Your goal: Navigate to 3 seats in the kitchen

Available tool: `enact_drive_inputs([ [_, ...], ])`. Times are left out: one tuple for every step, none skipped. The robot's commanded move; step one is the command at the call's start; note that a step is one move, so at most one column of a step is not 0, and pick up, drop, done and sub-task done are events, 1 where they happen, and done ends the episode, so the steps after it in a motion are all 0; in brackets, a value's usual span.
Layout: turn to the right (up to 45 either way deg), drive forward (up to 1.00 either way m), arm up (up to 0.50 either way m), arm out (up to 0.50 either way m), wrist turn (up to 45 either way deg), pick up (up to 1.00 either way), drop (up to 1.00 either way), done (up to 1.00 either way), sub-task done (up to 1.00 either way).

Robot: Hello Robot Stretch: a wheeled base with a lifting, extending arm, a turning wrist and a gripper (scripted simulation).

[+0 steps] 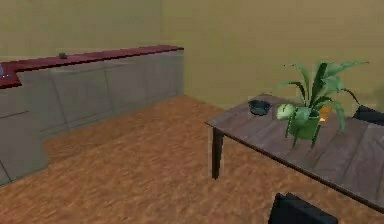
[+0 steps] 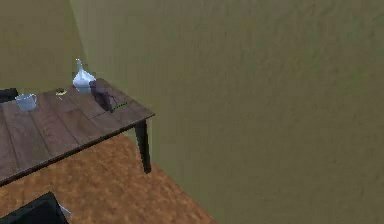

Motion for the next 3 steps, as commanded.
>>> enact_drive_inputs([
  [-18.0,0.0,0.0,0.0,0.0,0.0,0.0,0.0,0.0],
  [0.0,0.5,0.0,0.0,0.0,0.0,0.0,0.0,0.0],
  [3.0,0.0,0.0,0.0,0.0,0.0,0.0,0.0,0.0],
])
